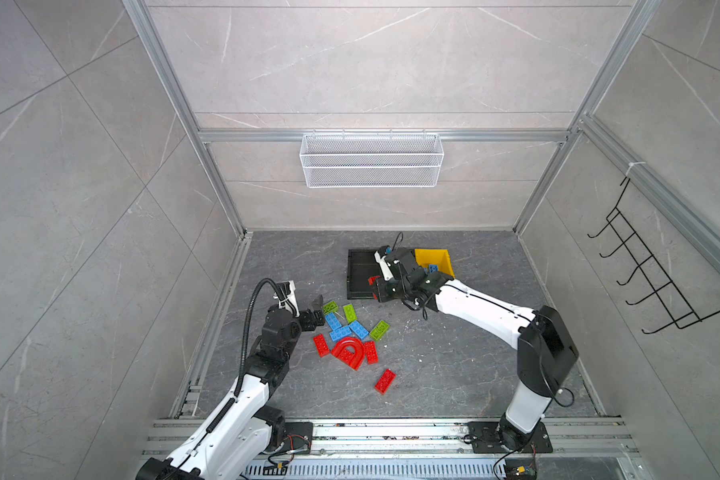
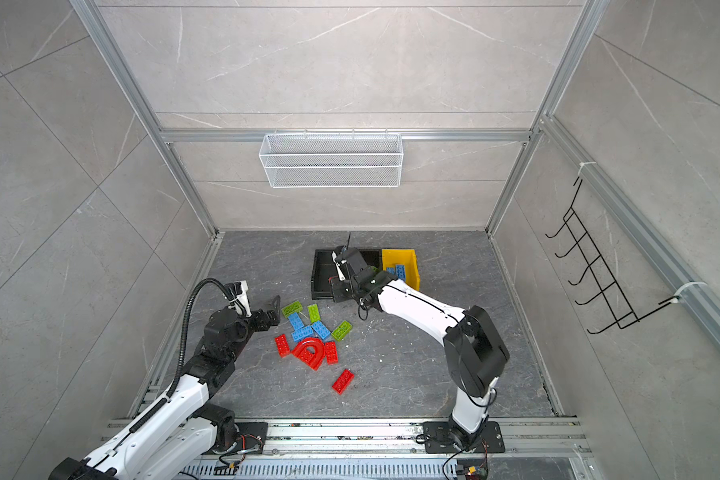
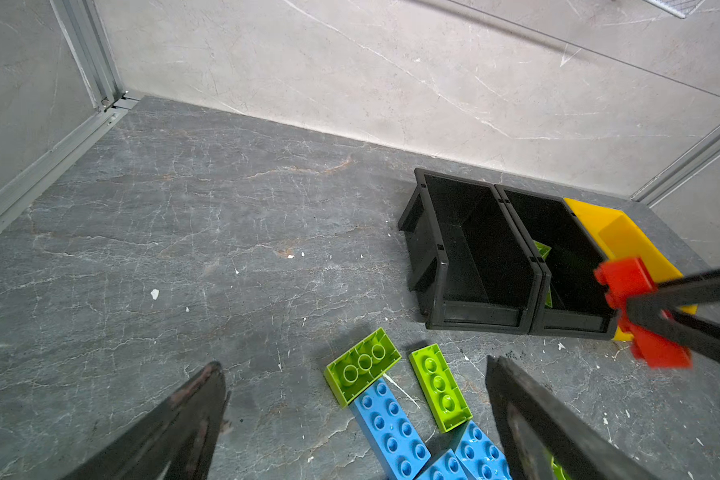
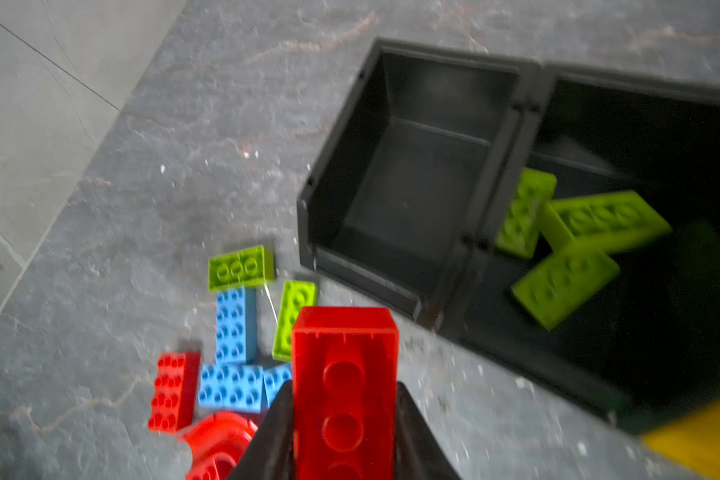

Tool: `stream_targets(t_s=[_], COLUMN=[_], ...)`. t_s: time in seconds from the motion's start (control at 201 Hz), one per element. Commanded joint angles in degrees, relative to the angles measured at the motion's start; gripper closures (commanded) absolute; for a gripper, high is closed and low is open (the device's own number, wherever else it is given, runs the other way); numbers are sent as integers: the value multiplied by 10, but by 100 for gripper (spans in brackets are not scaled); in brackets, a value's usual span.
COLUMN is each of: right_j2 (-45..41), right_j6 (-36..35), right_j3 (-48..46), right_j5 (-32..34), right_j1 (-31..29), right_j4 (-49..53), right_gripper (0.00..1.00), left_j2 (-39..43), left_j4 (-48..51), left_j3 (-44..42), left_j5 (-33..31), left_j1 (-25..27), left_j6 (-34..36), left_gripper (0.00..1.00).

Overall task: Sort the legos into containers by color
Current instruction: 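Carry the red brick with the right gripper into the empty black bin and release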

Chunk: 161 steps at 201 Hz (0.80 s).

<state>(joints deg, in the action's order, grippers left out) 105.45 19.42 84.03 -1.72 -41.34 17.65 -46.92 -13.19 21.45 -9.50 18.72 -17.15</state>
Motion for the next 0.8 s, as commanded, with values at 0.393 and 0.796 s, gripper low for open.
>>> stream_targets(t_s=[0.393,0.796], right_j2=[176,204], right_j6=[-5,-32], right_j3=[170,266], right_j5=[-18,-7], right_j1=[36,46], right_j4=[-6,83], right_gripper=[73,48], left_j2=[16,19], left_j4=[-16,-13], left_j3=[7,7], left_j5=[1,-2], left_j1=[-2,-2], left_j6=[-6,-4], left_gripper=[0,0])
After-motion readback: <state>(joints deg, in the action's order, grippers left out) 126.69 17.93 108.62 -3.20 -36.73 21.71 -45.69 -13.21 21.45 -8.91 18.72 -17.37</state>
